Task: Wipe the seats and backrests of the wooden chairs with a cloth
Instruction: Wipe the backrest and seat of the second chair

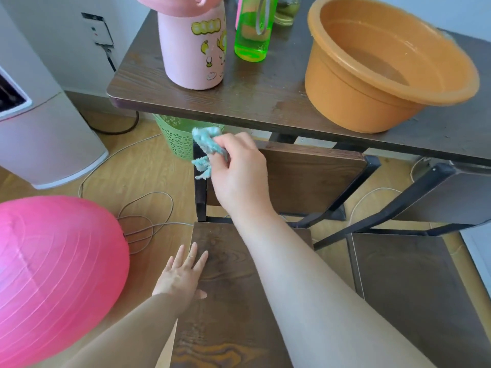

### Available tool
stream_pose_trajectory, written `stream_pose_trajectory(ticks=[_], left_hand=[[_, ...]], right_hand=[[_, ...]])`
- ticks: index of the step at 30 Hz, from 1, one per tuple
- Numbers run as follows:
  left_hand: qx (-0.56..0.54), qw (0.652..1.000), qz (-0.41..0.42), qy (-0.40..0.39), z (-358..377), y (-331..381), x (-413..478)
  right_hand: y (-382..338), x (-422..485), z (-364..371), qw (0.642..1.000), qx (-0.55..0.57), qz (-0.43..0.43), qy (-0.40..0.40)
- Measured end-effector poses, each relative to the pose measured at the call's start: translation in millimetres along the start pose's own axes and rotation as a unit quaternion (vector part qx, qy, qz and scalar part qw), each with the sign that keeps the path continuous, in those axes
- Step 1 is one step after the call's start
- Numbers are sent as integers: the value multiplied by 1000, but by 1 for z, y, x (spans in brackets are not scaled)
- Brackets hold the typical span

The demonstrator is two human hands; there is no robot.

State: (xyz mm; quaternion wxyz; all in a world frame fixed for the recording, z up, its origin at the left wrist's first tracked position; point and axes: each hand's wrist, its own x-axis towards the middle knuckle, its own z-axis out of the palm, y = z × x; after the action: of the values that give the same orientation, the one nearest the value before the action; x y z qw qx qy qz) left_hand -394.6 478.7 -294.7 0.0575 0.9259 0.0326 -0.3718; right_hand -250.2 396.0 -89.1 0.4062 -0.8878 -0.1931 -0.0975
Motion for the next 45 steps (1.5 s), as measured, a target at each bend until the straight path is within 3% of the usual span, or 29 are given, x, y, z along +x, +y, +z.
stream_pose_trajectory(ticks=[4, 8, 11, 14, 18, 24, 28, 37, 41, 45], left_hand=[[2, 1000, 5, 5, 8, 4, 5], [15, 1000, 5, 11, 13, 4, 15], [16, 1000, 2, 21, 18, 7, 24], [1, 1000, 1, 16, 25, 8, 33], [15, 1000, 0, 15, 36, 9, 36], [21, 1000, -2, 19, 41, 10, 36], [29, 999, -9, 17, 42, 13, 38], [55, 998, -14, 8, 45, 11, 40], [61, 998, -14, 3, 45, 11, 40], [69, 998, -14, -8, 43, 12, 38]], right_hand=[[61, -66, -33, 997, -13, 65, 43], [153, -124, -50, 957, -58, 283, 33], [203, -137, -54, 926, -113, 359, 6], [233, -132, -46, 922, -204, 328, -40], [252, -119, -24, 876, -365, 237, -210], [275, -91, 13, 851, -421, 117, -292], [297, -72, 25, 831, -434, 143, -318], [314, -45, 23, 738, -478, 140, -455], [315, -43, 18, 749, -462, 132, -455], [311, -36, 22, 759, -399, 242, -455]])
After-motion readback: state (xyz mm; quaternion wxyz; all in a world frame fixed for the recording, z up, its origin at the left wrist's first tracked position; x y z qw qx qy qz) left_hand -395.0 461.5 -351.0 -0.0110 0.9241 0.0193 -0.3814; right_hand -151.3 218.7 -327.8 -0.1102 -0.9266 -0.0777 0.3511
